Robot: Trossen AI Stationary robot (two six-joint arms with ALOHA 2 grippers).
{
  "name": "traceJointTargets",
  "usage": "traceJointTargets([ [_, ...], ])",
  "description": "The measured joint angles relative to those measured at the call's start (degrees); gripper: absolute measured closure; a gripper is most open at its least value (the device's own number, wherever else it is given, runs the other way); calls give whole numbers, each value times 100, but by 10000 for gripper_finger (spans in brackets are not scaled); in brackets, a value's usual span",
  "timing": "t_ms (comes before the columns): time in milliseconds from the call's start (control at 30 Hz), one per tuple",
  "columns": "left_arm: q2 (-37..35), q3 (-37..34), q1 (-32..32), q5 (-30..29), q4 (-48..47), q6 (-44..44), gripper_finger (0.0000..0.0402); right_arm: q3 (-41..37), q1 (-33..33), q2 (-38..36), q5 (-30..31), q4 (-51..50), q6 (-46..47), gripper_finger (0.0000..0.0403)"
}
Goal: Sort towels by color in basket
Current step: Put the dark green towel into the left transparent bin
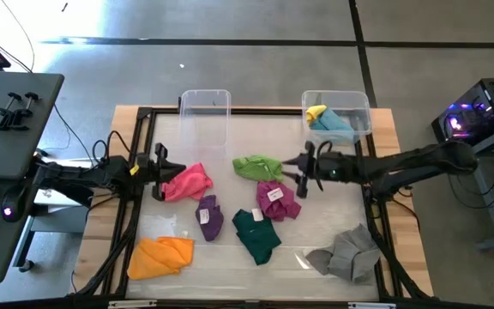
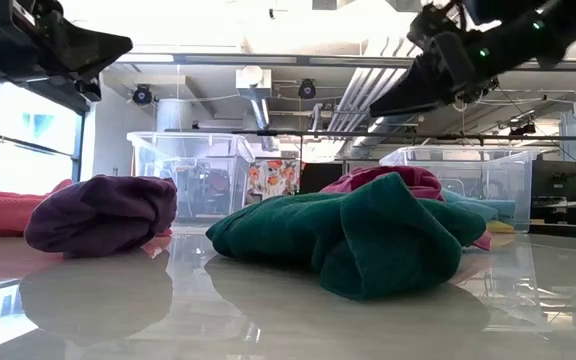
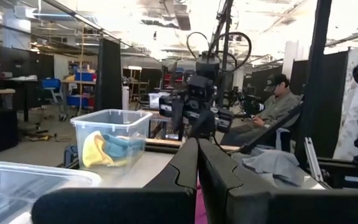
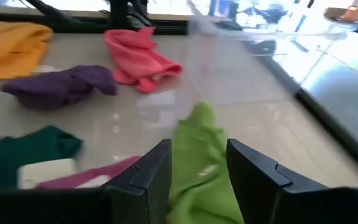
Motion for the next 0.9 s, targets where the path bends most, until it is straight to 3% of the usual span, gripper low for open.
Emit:
traceJointTargets([
  [367,1036,22,-449,-258,732,164,401,-305,702,1022,619,1226,687,256],
  [633,2154,206,-962,387,1005,803,401,-305,846,1709,689,2172,729,256],
  [900,3327,273,-1136,723,3089,1226,401,-305,844,1965,722,2470,780,256],
])
